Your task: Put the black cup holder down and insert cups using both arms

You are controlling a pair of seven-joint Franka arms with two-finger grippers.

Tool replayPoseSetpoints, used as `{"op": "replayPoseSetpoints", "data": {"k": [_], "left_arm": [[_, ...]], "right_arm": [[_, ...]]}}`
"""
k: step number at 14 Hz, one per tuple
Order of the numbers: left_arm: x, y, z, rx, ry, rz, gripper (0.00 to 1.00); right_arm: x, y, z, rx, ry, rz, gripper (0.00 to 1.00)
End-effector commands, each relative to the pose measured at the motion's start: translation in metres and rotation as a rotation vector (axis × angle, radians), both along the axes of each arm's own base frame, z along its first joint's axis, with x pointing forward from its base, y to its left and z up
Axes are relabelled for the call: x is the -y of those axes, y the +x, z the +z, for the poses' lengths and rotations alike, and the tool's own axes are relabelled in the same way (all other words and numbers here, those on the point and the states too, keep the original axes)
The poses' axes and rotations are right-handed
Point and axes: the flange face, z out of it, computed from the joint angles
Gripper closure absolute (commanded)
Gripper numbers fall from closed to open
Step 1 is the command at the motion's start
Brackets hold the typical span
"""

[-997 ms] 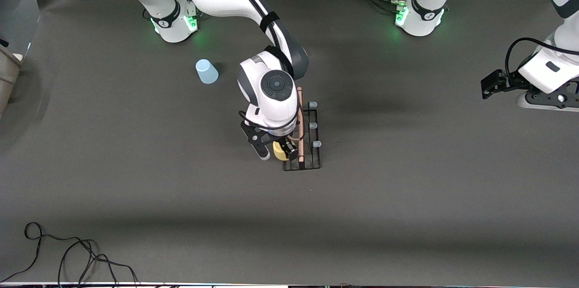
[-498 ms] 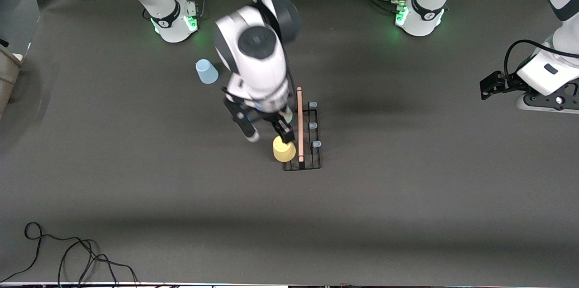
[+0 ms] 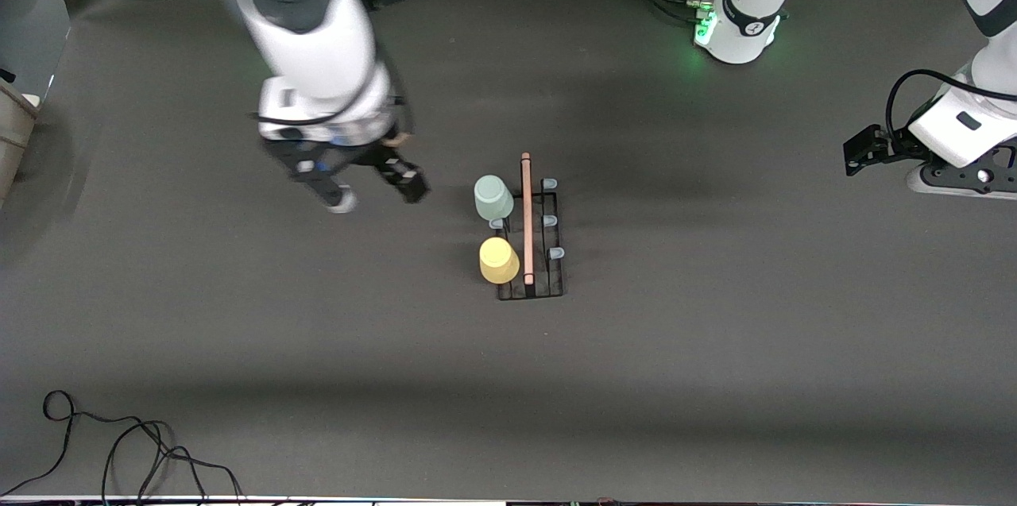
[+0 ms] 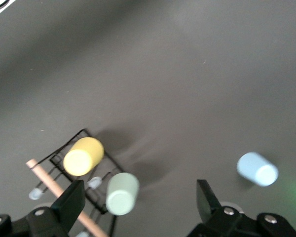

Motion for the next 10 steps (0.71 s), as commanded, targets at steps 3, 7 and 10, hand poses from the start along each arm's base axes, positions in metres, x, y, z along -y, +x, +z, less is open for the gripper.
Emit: {"op": "replayPoseSetpoints", "data": {"k": [3, 7, 10], "left_arm": [[-0.010, -0.008, 0.025, 0.036, -0.015, 0.018, 0.00], [-0.018, -0.012, 0.033, 0.044, -0.016, 0.039, 0.00], [-0.018, -0.012, 0.033, 0.047, -0.017, 0.086, 0.00]], "right_arm": [[0.109, -0.035, 0.035, -0.023, 0.015, 0.218, 0.00], [0.195, -0.023, 0.054, -0.018, 0.026, 0.397, 0.00], [0.248, -0.018, 0.062, -0.024, 0.030, 0.514, 0.00]]}}
